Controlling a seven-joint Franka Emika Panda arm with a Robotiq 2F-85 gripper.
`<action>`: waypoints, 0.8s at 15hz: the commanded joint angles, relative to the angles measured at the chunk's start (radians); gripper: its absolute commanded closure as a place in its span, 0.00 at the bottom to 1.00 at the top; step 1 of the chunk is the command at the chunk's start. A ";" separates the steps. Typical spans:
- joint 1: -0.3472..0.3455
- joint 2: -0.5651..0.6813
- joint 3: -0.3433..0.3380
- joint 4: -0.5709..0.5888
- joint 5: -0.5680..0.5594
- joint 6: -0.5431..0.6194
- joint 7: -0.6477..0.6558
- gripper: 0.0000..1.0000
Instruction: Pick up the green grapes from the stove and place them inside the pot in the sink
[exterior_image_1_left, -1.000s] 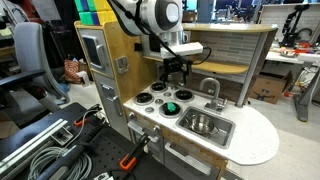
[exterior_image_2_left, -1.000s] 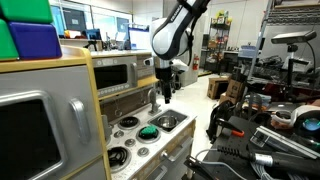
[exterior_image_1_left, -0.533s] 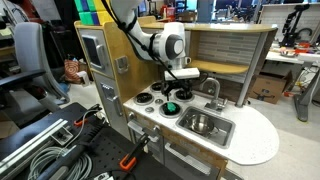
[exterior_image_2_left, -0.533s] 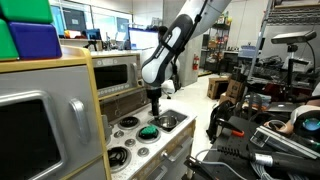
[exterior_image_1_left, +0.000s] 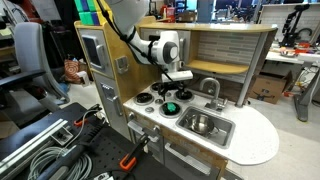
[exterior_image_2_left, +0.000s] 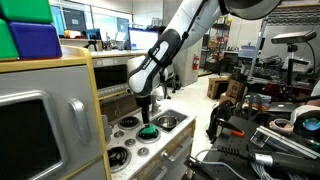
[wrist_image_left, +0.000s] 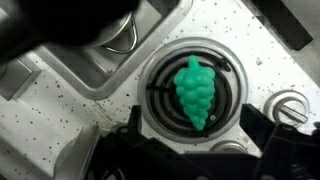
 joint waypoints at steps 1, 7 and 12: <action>0.007 0.054 0.007 0.094 -0.019 -0.068 -0.020 0.00; -0.002 0.147 -0.006 0.239 0.004 -0.210 -0.006 0.00; 0.039 0.221 -0.015 0.380 -0.014 -0.377 -0.009 0.02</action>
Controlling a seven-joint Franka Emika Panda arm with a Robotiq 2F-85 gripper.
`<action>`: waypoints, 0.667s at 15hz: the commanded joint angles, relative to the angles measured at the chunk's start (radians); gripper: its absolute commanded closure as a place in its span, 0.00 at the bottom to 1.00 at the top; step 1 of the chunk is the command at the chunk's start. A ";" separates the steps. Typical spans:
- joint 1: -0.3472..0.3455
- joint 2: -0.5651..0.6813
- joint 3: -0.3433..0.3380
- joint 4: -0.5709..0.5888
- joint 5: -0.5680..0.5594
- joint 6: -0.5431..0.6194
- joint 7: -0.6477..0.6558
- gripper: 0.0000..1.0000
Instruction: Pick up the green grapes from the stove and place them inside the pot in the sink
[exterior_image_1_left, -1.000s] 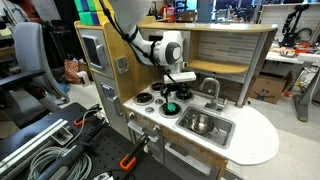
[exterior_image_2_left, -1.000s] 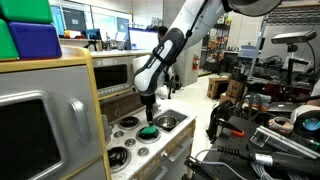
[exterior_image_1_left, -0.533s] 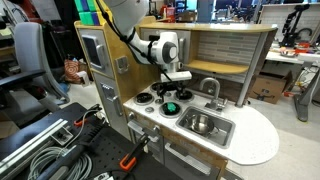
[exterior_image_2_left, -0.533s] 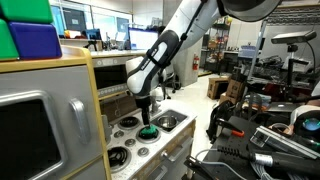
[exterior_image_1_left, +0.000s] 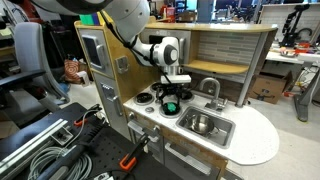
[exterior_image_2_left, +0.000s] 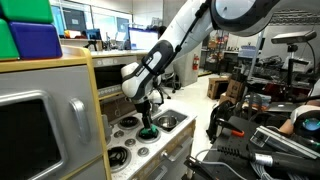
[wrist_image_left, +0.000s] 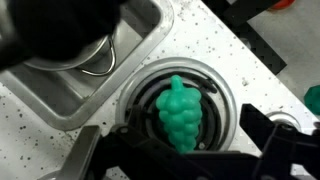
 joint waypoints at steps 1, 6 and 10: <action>0.012 0.099 -0.010 0.192 -0.013 -0.133 -0.010 0.18; 0.009 0.158 -0.015 0.291 0.000 -0.181 0.004 0.55; 0.000 0.150 -0.012 0.275 0.006 -0.169 0.021 0.83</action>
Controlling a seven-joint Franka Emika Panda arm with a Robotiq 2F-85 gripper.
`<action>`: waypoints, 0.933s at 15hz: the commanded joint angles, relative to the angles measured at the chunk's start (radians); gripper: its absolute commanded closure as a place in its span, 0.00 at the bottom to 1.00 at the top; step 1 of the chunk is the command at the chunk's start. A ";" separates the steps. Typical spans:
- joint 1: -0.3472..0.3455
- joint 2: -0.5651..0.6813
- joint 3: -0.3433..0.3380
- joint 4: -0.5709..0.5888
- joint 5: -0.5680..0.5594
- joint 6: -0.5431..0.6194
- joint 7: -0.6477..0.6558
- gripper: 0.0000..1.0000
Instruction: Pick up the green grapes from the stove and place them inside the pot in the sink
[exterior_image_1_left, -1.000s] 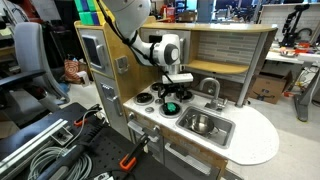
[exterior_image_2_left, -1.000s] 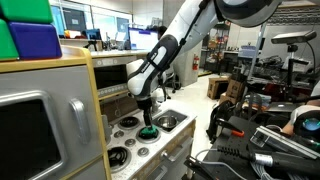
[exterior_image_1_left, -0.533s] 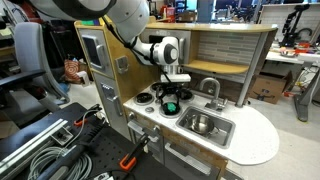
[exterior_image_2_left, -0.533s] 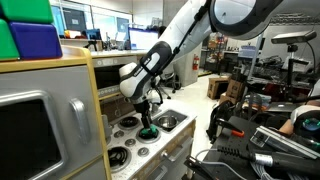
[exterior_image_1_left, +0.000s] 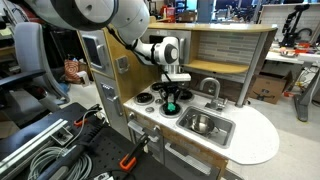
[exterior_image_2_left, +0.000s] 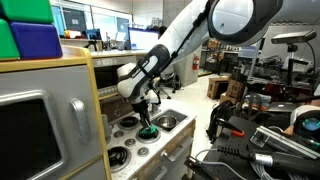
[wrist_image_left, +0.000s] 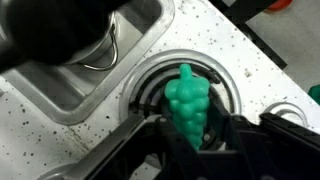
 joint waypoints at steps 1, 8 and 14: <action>-0.020 0.059 -0.004 0.109 0.013 -0.074 0.003 0.83; -0.092 -0.187 0.000 -0.314 0.027 0.148 0.040 0.83; -0.205 -0.339 -0.036 -0.618 0.032 0.505 0.176 0.83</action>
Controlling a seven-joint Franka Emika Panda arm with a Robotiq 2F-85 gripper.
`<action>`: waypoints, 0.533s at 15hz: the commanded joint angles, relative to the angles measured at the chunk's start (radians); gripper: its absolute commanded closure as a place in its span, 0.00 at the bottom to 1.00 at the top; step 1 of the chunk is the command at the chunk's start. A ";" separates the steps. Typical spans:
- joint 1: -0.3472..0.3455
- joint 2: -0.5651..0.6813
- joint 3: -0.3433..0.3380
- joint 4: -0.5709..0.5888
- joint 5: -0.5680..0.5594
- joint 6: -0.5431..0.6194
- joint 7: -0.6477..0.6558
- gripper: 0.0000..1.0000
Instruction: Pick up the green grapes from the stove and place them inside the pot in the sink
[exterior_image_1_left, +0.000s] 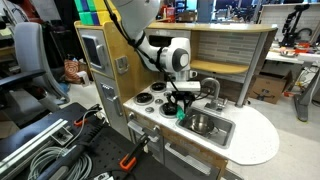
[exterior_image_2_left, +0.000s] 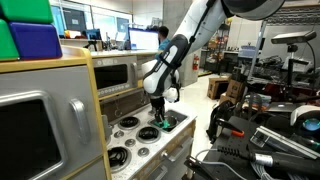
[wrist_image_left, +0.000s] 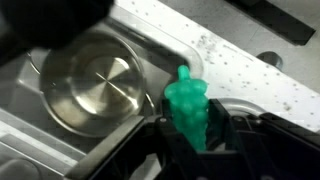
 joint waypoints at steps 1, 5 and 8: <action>-0.118 -0.145 -0.008 -0.237 0.028 0.216 0.033 0.83; -0.235 -0.230 -0.030 -0.383 0.048 0.426 0.059 0.83; -0.259 -0.237 -0.021 -0.404 0.038 0.473 0.051 0.83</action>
